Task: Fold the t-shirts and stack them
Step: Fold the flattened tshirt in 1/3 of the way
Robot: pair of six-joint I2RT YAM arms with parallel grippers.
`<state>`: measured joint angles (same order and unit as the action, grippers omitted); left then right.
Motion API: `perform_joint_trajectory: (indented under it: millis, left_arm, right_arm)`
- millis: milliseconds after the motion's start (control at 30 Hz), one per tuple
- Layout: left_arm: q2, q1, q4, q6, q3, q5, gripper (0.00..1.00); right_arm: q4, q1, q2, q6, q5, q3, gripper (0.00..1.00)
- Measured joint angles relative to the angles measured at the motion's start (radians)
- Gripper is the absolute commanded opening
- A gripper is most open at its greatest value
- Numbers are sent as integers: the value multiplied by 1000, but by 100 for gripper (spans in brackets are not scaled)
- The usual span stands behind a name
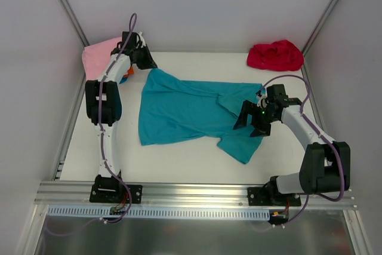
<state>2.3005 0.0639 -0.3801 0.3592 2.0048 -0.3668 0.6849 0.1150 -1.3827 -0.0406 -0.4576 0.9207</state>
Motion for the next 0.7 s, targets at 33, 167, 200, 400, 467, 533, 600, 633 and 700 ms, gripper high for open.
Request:
perform_joint_trajectory:
  millis: [33, 167, 200, 400, 467, 533, 600, 633, 700]
  left_arm:
    - [-10, 0, -1, 0, -14, -1, 0]
    - [-83, 0, 2, -1, -118, -6, 0]
    - [-102, 0, 7, -3, -143, -10, 0]
    - [-237, 0, 35, -5, -333, -23, 0]
    - [-277, 0, 45, -5, -391, -23, 0]
    - [-311, 2, 54, -5, -438, -24, 0]
    - [-341, 6, 63, -5, -483, -24, 0]
    - [-353, 9, 64, -5, -500, -24, 0]
    - [-374, 19, 71, -5, -537, -23, 0]
  right_arm:
    - [0, 1, 0, 0, 0, 0, 100]
    - [0, 1, 0, -2, -2, 0, 100]
    - [0, 1, 0, -3, -3, 0, 100]
    - [-2, 2, 0, -3, -4, 0, 100]
    - [-4, 2, 0, -4, -5, 0, 100]
    - [-7, 2, 0, -5, -9, 0, 100]
    - [-8, 2, 1, -7, -13, 0, 99]
    - [-8, 2, 1, -8, -16, 0, 100]
    - [-8, 3, 3, -8, -21, 0, 100]
